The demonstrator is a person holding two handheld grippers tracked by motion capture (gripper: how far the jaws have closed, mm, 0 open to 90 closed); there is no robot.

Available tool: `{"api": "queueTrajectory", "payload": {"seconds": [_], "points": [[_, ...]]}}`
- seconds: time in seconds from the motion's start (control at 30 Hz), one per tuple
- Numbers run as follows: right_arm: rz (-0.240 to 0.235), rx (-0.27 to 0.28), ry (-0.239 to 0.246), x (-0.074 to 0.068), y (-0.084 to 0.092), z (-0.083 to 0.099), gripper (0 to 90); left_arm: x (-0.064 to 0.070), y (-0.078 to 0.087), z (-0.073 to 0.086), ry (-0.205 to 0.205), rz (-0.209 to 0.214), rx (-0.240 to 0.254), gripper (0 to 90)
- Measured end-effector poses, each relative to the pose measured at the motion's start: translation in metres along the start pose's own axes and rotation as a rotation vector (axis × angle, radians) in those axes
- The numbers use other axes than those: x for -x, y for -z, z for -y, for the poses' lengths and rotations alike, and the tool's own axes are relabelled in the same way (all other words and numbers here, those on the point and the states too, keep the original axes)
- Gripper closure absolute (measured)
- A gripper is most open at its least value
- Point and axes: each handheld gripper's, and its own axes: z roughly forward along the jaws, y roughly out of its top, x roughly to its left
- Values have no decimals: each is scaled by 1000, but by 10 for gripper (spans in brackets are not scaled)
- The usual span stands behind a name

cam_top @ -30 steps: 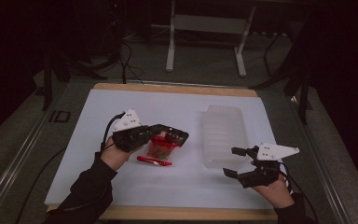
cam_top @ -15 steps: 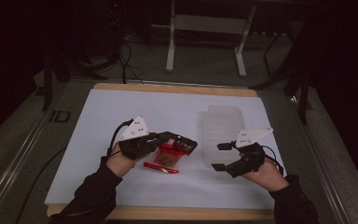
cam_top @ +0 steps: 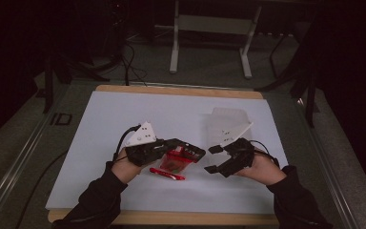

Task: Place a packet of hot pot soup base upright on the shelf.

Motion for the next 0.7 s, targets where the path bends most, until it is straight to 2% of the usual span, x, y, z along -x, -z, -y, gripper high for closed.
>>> {"api": "queueTrajectory", "payload": {"seconds": [0.03,0.13,0.37,0.5,0.7], "points": [[-6,-4,17,0,0,-2,335,0,-1,1,4,7,-1,887],[-6,-14,28,0,0,-11,380,1,-3,2,1,15,-2,887],[-31,-16,40,3,-4,-27,451,4,-7,2,6,37,10,887],[-65,-39,41,7,-8,-33,490,5,-7,0,5,46,22,887],[-68,-94,64,10,-18,-39,590,6,-6,-5,3,57,53,887]]}}
